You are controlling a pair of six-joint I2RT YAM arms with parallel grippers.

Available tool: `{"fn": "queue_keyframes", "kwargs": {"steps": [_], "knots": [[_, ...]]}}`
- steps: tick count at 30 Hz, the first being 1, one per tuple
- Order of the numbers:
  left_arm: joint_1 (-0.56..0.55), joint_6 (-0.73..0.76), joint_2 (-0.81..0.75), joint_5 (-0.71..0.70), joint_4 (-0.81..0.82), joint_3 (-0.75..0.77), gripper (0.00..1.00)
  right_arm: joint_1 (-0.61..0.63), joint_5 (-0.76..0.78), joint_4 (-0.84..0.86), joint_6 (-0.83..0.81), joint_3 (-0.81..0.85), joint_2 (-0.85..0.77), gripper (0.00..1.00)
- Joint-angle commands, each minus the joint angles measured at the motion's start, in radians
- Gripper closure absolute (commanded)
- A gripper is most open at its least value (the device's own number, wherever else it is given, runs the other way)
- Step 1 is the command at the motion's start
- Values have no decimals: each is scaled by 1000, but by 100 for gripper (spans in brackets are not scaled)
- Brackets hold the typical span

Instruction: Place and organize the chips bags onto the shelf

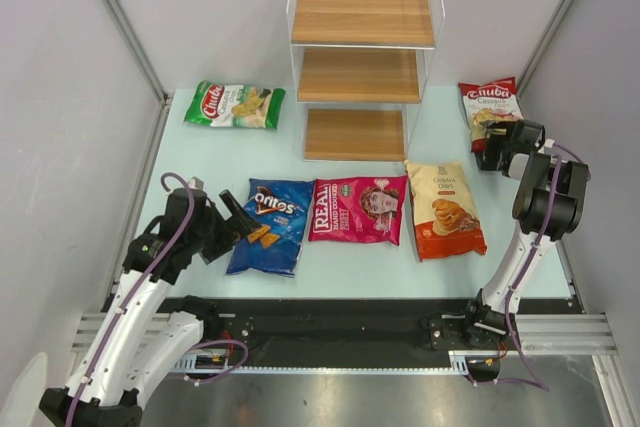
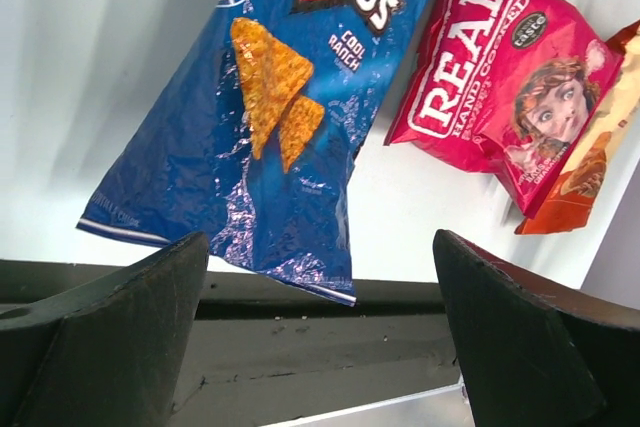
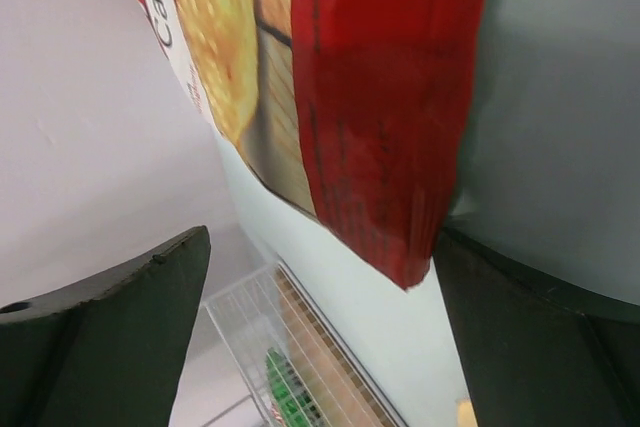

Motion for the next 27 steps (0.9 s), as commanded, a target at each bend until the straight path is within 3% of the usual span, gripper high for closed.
{"fn": "queue_keyframes", "kwargs": {"steps": [1,11,13,14,15,16,19,20,27], "knots": [[-1,14,-13,-22,-38,43,0,-2,79,9,67,37,64,0],[-1,31,-5,-33,-77,57,0,-31,102,-24,87,83,155,0],[-1,36,-7,-35,-78,62,0,-39,88,0,77,88,172,8],[1,36,-5,-42,-80,63,0,-38,57,6,69,89,175,14],[-1,36,-7,-47,-74,63,0,-39,39,14,60,85,176,33],[-1,36,-5,-49,-68,63,0,-41,22,12,34,74,161,42],[-1,33,-7,-47,-40,59,0,-41,7,-5,-24,3,109,89],[-1,28,-8,-44,-31,57,0,-42,2,-9,-38,-15,94,100],[-1,30,-20,-62,9,40,1,-50,-121,-11,-130,-182,-56,100]]}}
